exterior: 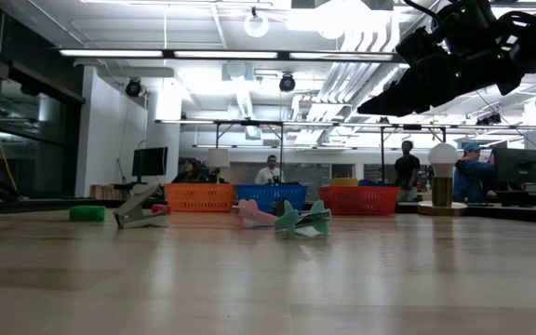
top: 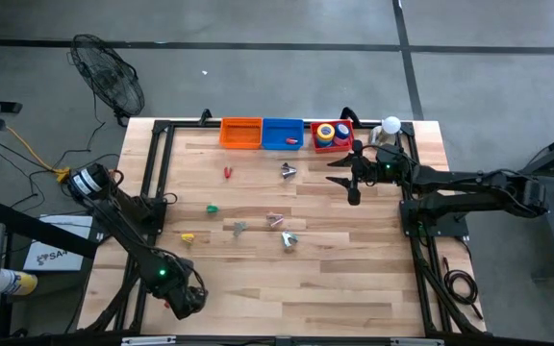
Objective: Pick and place Stapler, Stapler remover, tape
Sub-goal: Put the red stapler into the blue bin
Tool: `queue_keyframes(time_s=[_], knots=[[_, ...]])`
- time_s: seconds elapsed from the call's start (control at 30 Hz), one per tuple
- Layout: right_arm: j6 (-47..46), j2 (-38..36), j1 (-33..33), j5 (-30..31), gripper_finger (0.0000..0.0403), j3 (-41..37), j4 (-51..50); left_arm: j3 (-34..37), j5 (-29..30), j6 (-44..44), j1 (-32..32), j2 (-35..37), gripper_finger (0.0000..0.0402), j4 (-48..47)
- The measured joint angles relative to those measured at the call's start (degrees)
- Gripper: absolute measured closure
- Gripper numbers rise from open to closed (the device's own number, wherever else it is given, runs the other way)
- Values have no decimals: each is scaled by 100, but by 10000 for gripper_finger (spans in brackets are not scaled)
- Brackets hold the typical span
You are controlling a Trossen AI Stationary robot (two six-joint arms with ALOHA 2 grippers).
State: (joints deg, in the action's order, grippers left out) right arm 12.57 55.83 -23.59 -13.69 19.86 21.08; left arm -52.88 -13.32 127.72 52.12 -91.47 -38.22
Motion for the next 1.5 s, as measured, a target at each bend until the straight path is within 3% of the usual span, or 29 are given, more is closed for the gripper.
queue_keyframes(time_s=[0.33, 1.03, 1.5], knots=[[-8, 0, 1, 0, 221, 0, -87, 12, -337, 151, 0, 14, 170, -688], [-10, 2, 2, 0, 221, 0, -162, 15, -722, -190, 1, -498, 171, -108], [-10, 2, 2, 0, 221, 0, -214, 13, -667, -159, 2, -498, 285, -37]])
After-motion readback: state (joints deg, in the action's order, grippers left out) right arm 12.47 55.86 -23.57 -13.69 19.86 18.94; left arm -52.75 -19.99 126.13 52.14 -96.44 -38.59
